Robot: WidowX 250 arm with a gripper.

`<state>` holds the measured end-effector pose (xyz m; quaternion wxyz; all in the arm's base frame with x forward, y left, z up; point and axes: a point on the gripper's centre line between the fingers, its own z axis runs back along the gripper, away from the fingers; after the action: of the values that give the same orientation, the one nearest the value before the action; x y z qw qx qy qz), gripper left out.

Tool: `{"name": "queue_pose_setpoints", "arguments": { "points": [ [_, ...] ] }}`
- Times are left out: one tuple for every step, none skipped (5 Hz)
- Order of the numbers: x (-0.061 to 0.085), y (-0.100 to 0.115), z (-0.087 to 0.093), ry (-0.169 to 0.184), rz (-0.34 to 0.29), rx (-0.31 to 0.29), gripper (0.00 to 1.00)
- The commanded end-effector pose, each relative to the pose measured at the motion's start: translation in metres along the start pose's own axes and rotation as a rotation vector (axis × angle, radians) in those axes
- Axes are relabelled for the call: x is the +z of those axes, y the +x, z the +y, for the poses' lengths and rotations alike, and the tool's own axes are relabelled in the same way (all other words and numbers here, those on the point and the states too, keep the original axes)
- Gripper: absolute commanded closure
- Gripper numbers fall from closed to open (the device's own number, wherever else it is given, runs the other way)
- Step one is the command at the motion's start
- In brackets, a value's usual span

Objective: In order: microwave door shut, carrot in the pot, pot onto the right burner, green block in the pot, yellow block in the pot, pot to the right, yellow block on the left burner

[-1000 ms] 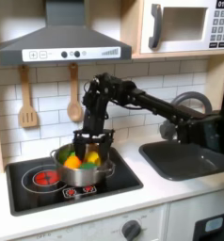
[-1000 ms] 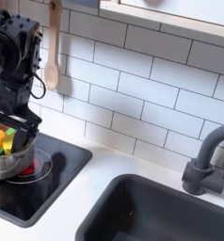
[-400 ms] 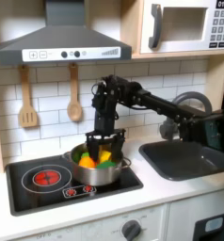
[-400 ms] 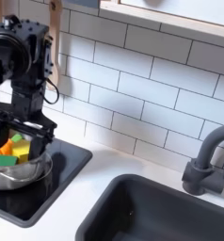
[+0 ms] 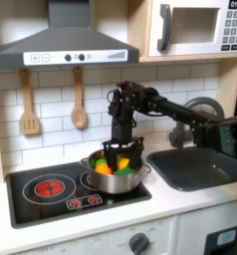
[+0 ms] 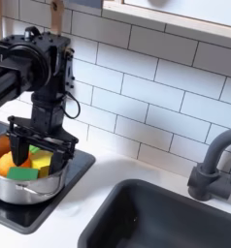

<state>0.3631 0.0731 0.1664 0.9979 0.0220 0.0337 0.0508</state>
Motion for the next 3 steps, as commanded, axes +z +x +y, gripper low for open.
{"name": "queue_pose_setpoints", "arguments": {
  "points": [
    [0.0012, -0.0001, -0.0143, -0.017, -0.019, -0.031, 0.0],
    [0.0046, 0.0076, -0.0144, -0.01, -0.049, -0.083, 0.0],
    [0.0026, 0.0087, -0.0168, -0.013, -0.071, -0.145, 0.0]
  ]
}}
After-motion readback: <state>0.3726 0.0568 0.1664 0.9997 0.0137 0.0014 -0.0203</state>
